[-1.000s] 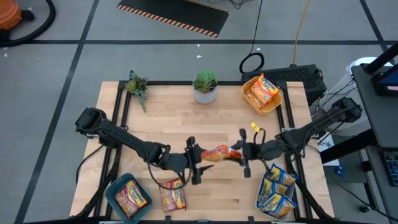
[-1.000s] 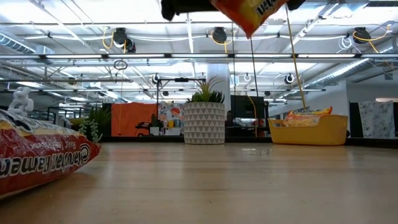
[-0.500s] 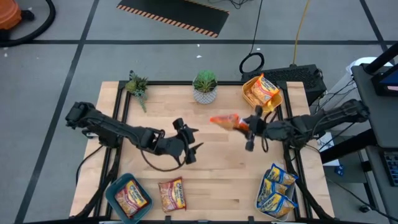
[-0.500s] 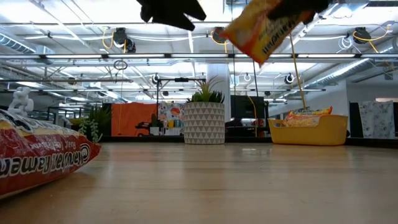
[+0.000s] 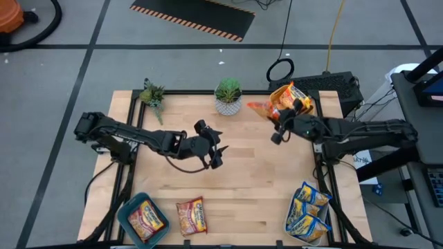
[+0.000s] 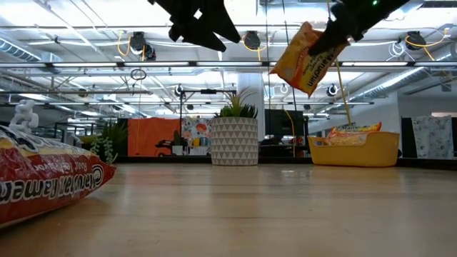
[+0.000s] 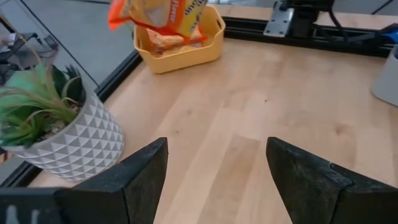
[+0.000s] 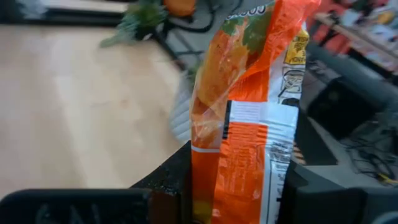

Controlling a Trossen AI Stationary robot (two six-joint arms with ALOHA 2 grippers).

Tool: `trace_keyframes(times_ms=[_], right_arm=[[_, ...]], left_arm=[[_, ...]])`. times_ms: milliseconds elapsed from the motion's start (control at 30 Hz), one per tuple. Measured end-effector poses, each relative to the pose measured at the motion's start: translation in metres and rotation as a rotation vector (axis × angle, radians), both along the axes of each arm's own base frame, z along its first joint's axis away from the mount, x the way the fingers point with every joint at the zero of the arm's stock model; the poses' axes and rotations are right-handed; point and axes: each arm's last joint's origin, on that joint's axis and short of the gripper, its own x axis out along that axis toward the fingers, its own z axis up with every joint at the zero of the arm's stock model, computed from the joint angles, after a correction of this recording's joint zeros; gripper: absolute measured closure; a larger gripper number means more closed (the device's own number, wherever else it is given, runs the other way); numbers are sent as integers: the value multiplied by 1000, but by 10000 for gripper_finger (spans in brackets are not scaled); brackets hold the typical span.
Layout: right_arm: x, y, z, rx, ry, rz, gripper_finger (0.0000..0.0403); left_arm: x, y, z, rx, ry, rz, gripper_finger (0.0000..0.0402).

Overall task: Sort Maruchan noodles
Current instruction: Put the orange noodle pack into the yellow bin

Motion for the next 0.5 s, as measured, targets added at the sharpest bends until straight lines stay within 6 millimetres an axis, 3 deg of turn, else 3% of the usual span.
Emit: trace_keyframes(times_ms=[233, 500], right_arm=[[2, -27, -24, -109, -169, -108, 287], [-16, -48, -43, -185, -331, -238, 287]], left_arm=[[1, 11, 0, 18, 7, 20, 124], [2, 17, 0, 32, 15, 28, 124]])
